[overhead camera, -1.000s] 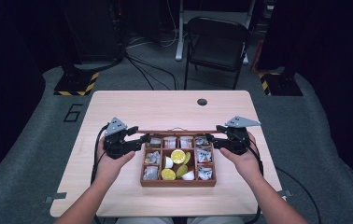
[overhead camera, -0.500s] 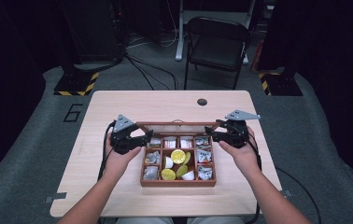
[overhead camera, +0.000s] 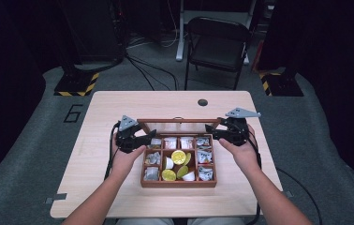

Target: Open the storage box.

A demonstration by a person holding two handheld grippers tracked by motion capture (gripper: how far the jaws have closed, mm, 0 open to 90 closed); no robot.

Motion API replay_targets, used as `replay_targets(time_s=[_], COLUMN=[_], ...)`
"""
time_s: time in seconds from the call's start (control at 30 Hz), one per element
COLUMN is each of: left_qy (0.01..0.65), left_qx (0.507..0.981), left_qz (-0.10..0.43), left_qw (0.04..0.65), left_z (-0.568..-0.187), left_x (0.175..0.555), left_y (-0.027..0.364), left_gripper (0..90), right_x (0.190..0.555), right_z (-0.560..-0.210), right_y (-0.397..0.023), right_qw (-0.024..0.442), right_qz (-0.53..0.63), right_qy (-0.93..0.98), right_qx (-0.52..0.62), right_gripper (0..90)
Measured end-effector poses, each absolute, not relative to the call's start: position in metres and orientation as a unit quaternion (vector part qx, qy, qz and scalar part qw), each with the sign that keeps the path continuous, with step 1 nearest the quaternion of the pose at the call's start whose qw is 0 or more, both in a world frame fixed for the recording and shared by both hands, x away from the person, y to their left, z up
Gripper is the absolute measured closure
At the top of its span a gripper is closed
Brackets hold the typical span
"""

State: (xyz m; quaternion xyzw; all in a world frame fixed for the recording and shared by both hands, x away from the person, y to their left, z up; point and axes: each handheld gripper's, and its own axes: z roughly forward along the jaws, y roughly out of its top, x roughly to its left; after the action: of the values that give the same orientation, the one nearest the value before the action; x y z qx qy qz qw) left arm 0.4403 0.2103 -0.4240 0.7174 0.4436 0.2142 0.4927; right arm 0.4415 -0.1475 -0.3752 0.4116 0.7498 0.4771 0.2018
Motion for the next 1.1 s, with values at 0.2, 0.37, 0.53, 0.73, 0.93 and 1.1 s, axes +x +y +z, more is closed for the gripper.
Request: replay_targets(time_s=[0.2,0.37,0.53,0.73,0.93,1.1], left_qy=[0.447,0.447,0.452,0.451,0.459,0.460], left_qx=[0.715,0.716,0.707,0.708,0.707,0.708], left_qz=[0.211,0.212,0.203,0.205,0.199,0.189], left_qw=[0.494,0.493,0.504,0.503,0.500,0.501], left_z=[-0.429,-0.432,-0.434,-0.435,-0.437,-0.439], left_x=[0.447,0.451,0.454,0.457,0.460,0.463], left_y=[0.210,0.210,0.210,0.208,0.208,0.211], left_gripper=[33.7,33.7,33.7,33.9,32.2,28.3], right_x=[0.446,0.450,0.453,0.456,0.459,0.463], right_z=[-0.374,-0.375,-0.377,-0.381,-0.383,-0.387], right_y=[-0.148,-0.147,-0.145,-0.142,-0.142,-0.142], right_qw=[0.203,0.202,0.201,0.201,0.208,0.207], right_qz=[0.477,0.475,0.472,0.474,0.475,0.472], right_qy=[0.749,0.750,0.754,0.753,0.751,0.751], right_qx=[0.412,0.412,0.410,0.409,0.409,0.414], right_gripper=[37.6,35.9,32.3,29.2,26.1,23.7])
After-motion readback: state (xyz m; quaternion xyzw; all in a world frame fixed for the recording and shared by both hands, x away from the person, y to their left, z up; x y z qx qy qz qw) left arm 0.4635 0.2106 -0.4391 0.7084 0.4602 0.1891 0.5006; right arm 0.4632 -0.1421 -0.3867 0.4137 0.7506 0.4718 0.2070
